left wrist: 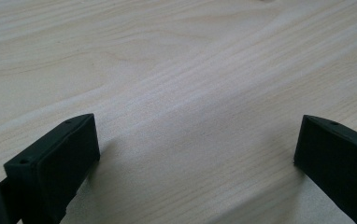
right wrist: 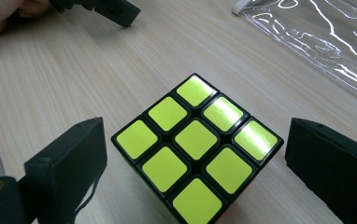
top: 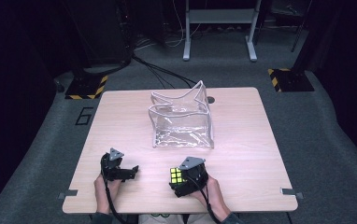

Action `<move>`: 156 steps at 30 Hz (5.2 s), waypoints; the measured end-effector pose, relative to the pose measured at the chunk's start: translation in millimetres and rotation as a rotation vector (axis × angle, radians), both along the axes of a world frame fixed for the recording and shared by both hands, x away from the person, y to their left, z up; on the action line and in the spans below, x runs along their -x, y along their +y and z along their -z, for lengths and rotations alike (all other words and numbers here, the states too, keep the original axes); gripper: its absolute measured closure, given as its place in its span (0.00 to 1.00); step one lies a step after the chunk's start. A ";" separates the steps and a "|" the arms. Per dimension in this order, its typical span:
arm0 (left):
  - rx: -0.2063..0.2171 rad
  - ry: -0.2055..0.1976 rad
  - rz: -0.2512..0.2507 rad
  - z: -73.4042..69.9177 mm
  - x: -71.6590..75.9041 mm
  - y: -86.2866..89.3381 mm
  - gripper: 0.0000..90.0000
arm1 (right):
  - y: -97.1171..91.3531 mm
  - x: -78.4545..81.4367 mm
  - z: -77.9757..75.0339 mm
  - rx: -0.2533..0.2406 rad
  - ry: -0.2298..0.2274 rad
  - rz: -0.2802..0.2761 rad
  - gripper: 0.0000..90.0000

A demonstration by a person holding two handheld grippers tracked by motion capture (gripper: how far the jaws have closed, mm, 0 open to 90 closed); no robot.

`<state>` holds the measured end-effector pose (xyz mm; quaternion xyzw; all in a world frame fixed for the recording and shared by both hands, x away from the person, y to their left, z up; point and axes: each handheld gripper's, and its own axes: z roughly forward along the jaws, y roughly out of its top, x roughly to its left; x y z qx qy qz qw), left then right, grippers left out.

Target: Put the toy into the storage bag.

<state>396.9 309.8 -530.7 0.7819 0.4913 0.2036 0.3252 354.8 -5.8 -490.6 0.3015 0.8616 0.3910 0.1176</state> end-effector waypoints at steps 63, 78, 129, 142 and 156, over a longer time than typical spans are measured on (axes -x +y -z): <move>0.002 -0.002 -0.004 0.1 0.0 -0.2 0.00 | -5.7 -7.3 0.4 0.024 0.004 0.003 0.15; 0.001 -0.001 -0.005 0.0 0.2 -0.2 0.00 | -14.7 -12.6 -12.0 0.014 0.004 0.011 0.15; 0.004 -0.005 -0.008 0.3 -0.3 -0.5 0.00 | -38.1 -45.9 -74.6 -0.033 -0.023 0.001 0.16; 0.008 -0.007 -0.011 0.5 -0.2 -0.8 0.00 | -39.8 -55.9 -95.5 -0.041 -0.038 -0.007 0.16; 0.005 -0.010 -0.011 0.5 -0.4 -0.5 0.00 | -39.3 -63.4 -115.1 -0.038 -0.061 -0.023 0.16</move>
